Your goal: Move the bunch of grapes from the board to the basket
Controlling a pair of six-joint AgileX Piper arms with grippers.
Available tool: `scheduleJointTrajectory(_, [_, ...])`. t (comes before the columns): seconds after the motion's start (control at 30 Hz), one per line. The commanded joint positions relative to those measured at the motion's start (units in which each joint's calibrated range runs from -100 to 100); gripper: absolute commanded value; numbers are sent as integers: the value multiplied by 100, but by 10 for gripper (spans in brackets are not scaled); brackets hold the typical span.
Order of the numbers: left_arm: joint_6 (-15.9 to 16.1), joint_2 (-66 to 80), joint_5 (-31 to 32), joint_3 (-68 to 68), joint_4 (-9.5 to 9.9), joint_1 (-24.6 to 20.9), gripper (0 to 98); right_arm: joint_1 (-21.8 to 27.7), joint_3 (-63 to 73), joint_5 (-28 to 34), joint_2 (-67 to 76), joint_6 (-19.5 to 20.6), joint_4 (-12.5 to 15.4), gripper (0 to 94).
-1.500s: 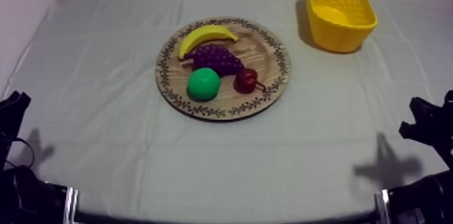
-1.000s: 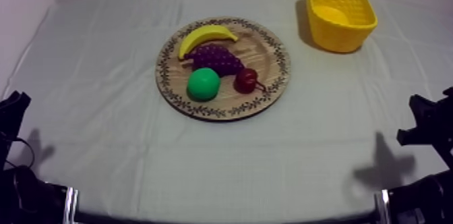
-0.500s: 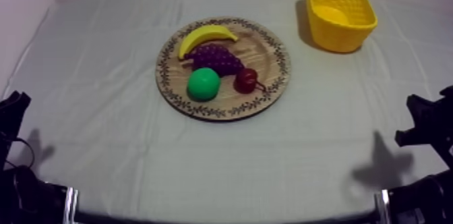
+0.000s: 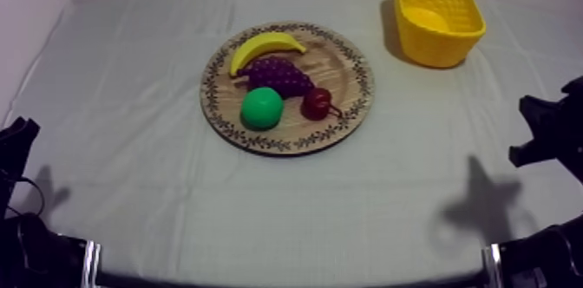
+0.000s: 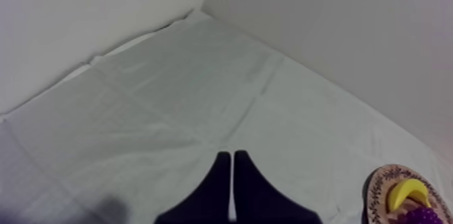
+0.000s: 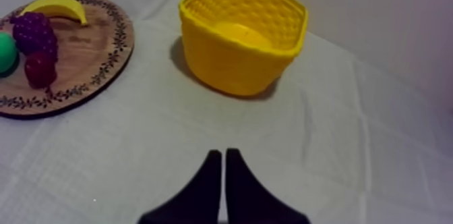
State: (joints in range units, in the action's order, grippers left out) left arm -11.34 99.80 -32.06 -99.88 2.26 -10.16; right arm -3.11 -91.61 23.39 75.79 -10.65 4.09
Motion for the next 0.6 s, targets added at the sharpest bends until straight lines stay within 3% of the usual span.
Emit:
scheduleJointTrajectory(0.0, [-1, 3, -3, -1, 1, -1, 1, 12, 433, -1, -344, -330, 211, 2])
scheduleJointTrajectory(0.3, [-1, 3, -3, -1, 1, -1, 1, 79, 2396, 957, -1358, -799, 646, 2])
scheduleJointTrajectory(0.57, [-1, 3, -3, -1, 1, -1, 1, -215, 4042, 1817, -2278, -817, 724, 2])
